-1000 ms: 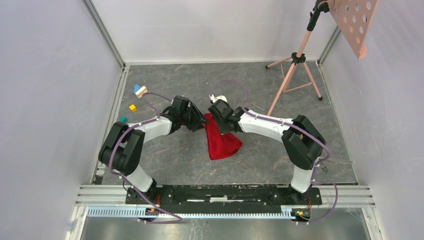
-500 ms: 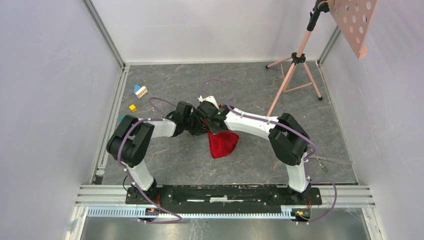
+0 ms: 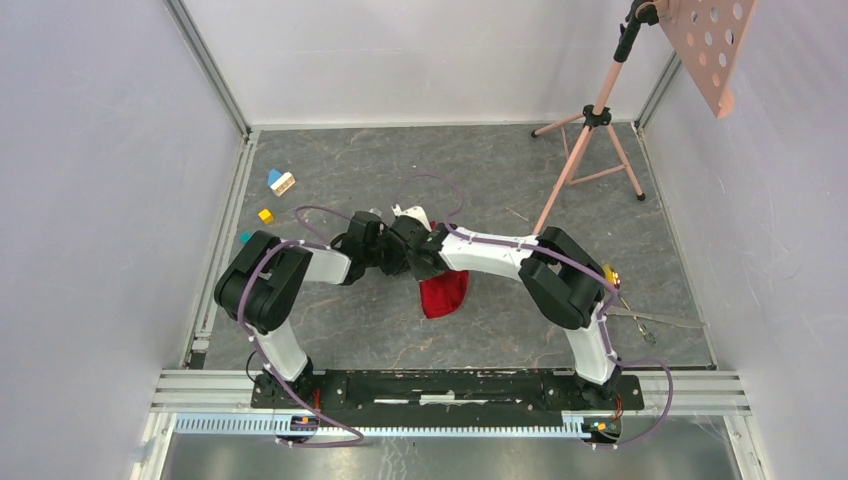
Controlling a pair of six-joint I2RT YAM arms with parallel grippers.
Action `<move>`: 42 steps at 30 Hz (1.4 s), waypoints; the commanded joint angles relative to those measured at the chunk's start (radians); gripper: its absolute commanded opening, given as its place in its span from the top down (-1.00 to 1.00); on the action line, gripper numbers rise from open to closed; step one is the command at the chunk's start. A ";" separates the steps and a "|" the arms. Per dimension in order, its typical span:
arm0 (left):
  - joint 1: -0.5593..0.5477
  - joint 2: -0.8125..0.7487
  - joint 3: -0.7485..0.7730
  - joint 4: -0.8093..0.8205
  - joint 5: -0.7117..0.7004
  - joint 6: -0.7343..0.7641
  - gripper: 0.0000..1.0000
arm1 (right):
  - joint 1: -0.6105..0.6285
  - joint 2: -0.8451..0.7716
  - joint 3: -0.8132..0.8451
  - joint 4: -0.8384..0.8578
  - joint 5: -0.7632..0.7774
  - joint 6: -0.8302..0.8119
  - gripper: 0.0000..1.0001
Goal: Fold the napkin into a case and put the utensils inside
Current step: Fold the 2/3-rectangle-folded napkin at the center of the board.
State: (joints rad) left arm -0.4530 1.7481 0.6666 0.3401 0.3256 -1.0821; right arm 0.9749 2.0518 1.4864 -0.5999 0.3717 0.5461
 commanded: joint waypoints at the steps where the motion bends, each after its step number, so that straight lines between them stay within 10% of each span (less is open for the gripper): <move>1: -0.009 0.026 -0.039 0.025 -0.001 -0.033 0.76 | -0.011 -0.085 -0.132 0.184 -0.094 0.059 0.71; 8: -0.009 0.022 -0.041 0.024 0.002 -0.032 0.77 | -0.055 -0.254 -0.383 0.453 -0.204 0.105 0.52; 25: -0.010 -0.008 -0.047 0.019 0.016 -0.048 0.79 | -0.038 -0.258 -0.284 0.331 -0.091 0.024 0.41; 32: -0.014 0.025 -0.065 0.123 0.059 -0.134 0.81 | 0.011 -0.116 -0.134 0.142 0.108 0.028 0.98; 42: 0.003 -0.109 -0.148 0.043 -0.039 -0.133 0.46 | 0.101 0.039 0.026 -0.109 0.414 0.098 0.99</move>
State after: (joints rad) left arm -0.4603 1.7172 0.5655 0.4503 0.3424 -1.1973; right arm 1.0641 2.0586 1.4616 -0.5869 0.6319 0.5915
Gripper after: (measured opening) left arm 0.196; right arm 0.014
